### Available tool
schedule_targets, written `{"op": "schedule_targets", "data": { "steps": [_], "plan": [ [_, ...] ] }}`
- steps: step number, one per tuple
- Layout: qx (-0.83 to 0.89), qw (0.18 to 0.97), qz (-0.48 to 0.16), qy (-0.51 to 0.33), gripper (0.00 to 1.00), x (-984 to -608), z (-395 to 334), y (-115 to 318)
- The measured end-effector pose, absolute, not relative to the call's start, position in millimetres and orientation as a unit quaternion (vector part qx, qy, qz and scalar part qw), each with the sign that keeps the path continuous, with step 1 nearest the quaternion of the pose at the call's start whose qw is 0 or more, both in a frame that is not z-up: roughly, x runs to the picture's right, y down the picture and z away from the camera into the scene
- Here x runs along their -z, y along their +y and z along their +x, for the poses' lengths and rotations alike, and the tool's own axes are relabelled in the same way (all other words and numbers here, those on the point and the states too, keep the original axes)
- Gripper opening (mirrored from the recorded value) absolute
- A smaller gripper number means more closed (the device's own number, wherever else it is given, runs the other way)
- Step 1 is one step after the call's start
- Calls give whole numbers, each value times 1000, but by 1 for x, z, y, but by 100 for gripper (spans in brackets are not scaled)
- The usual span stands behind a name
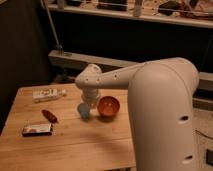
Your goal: Push the ceramic bowl across the table
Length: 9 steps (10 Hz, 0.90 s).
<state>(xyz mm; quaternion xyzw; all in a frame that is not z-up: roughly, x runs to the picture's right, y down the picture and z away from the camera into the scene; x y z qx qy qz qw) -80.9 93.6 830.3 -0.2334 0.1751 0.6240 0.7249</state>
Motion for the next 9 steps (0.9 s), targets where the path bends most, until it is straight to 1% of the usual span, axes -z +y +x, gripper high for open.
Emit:
{"op": "schedule_targets", "data": {
  "steps": [7,9],
  "plan": [
    [-622,726,-210,205,0,-846,-59,94],
    [-615,726,-193,240,0,-852,-35,103]
  ]
}}
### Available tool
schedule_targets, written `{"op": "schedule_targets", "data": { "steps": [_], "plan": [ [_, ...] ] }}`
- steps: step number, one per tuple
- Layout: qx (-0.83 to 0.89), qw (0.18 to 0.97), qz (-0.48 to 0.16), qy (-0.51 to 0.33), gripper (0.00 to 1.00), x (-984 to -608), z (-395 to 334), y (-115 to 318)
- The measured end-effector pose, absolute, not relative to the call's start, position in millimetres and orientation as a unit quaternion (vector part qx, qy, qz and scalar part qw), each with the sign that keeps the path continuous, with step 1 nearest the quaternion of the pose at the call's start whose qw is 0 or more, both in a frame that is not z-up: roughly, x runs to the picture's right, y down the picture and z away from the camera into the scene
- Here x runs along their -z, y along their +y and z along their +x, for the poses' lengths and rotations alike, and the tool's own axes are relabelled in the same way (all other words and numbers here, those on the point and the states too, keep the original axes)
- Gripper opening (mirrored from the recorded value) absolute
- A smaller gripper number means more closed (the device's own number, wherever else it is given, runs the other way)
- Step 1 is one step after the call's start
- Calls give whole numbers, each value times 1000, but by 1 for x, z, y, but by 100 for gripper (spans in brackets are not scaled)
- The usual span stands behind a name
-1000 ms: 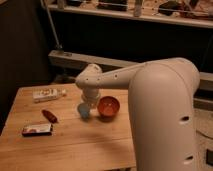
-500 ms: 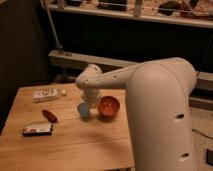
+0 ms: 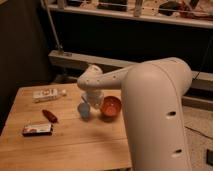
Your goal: Push the ceramic bowl across the table
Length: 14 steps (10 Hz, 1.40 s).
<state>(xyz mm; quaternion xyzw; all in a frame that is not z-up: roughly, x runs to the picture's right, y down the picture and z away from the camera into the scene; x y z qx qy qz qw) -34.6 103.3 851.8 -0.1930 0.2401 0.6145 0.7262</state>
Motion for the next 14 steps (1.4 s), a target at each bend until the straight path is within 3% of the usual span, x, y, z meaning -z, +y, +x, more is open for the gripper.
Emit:
{"op": "schedule_targets", "data": {
  "steps": [6,14],
  "plan": [
    [-613,731,-142,266,0,-840,-22,81],
    [-627,715,-182,251,0,-854,-41,93]
  ]
}}
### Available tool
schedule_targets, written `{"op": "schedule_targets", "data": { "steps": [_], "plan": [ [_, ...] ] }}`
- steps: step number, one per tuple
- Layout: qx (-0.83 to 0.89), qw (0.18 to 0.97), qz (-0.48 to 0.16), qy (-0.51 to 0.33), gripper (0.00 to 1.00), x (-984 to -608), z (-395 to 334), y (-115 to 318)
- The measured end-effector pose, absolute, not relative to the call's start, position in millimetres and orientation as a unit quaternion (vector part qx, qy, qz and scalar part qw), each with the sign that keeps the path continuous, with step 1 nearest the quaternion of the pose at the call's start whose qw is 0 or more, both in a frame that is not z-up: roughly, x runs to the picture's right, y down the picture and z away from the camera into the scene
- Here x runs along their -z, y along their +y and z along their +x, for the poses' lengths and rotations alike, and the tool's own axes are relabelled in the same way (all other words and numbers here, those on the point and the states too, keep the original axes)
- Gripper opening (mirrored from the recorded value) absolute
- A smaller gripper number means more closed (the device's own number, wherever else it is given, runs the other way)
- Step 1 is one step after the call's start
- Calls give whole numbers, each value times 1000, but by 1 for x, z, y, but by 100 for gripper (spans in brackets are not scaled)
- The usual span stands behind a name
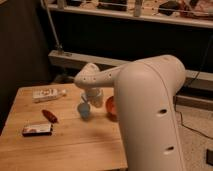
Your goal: Push the ceramic bowl across the table
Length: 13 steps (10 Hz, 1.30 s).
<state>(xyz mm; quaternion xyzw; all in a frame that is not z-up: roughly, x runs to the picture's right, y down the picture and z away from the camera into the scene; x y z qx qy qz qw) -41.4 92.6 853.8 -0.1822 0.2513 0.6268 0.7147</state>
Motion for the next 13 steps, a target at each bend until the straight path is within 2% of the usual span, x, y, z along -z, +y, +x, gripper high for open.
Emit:
{"op": "schedule_targets", "data": {
  "steps": [3,5,7,9,11,13],
  "plan": [
    [-626,713,-160,271,0,-874,-10,97],
    [-628,698,-96,330,0,-868,50,87],
    [-643,651,-6,403,0,-821,135,71],
    [-666,600,48,440,0,-778,182,69],
    [-690,576,48,436,0,-765,177,74],
    [-711,580,-7,398,0,-779,120,86]
  ]
}}
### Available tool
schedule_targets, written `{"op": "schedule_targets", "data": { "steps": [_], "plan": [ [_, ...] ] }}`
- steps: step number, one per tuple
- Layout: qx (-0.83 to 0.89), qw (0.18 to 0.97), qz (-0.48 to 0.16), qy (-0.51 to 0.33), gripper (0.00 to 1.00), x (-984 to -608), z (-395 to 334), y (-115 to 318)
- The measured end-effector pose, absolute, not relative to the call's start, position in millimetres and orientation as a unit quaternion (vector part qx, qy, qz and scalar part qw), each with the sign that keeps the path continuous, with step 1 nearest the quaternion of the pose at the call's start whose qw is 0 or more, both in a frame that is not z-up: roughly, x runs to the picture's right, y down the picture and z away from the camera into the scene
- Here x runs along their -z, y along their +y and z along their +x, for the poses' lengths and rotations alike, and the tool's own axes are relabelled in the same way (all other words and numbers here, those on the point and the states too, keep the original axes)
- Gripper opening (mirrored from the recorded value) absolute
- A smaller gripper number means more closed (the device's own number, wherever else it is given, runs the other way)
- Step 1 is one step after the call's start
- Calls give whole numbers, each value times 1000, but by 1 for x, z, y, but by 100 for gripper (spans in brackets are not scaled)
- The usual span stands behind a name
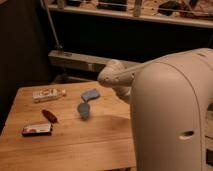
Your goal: Push the ceramic bowl across the table
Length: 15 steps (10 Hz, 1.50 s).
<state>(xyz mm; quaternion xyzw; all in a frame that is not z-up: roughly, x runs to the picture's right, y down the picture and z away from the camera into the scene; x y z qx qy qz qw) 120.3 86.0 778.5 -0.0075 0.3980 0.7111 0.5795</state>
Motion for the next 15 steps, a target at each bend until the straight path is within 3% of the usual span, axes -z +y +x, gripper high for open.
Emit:
{"op": "schedule_targets", "data": {
  "steps": [3,6,15],
  "plan": [
    [-726,609,-134,289,2,-801,8,87],
    [-721,628,-217,199,21,-805,-59,79],
    [-720,628,-225,191,21,-805,-65,79]
  ]
}}
